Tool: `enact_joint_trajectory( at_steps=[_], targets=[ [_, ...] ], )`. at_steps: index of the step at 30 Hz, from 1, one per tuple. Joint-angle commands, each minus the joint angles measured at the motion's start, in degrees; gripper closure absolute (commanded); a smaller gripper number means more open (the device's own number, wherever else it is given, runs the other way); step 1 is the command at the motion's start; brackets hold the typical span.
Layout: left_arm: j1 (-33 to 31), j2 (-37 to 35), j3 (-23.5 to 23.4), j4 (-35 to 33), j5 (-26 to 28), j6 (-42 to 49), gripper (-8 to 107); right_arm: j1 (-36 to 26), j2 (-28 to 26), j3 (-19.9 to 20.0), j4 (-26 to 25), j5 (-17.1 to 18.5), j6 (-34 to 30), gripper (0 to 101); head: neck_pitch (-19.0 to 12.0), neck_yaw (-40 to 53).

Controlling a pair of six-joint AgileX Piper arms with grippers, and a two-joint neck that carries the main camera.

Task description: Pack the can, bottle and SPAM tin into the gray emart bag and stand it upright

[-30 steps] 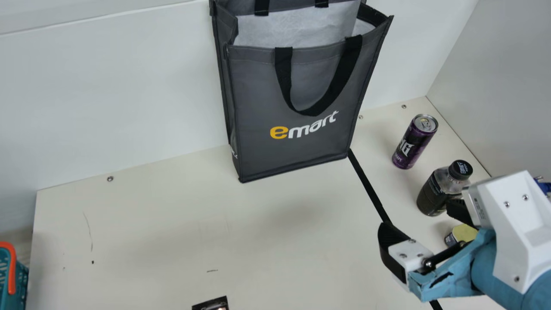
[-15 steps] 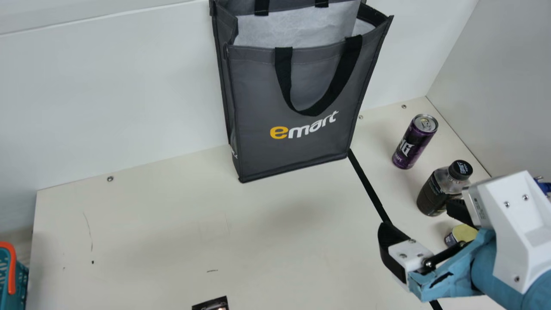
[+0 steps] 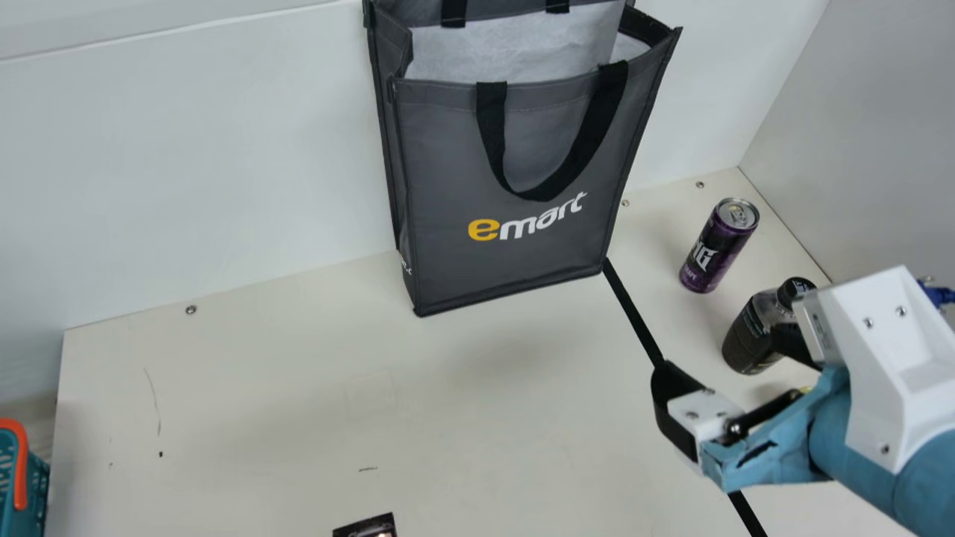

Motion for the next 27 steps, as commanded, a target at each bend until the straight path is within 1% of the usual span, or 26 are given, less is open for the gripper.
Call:
enact_joint_trajectory(
  at_steps=[1, 8, 20, 27],
  targets=[
    [0.0, 0.0, 0.0, 0.0, 0.0, 0.0, 9, 0.12, 1.41, -1.28, -0.28, -0.35, -0.44, 6, -1.3, -0.14],
    [0.0, 0.0, 0.0, 0.0, 0.0, 0.0, 9, 0.45, 6.42, -6.9, -1.22, -0.63, -2.09, 6, -1.3, -0.14],
    [0.0, 0.0, 0.0, 0.0, 0.0, 0.0, 9, 1.96, 14.73, -17.14, -3.9, 0.82, -5.68, 6, -1.3, -0.14],
    [0.0, 0.0, 0.0, 0.0, 0.0, 0.0, 9, 2.65, 19.09, -23.3, -4.65, 1.75, -8.73, 6, -1.3, -0.14]
  ],
)
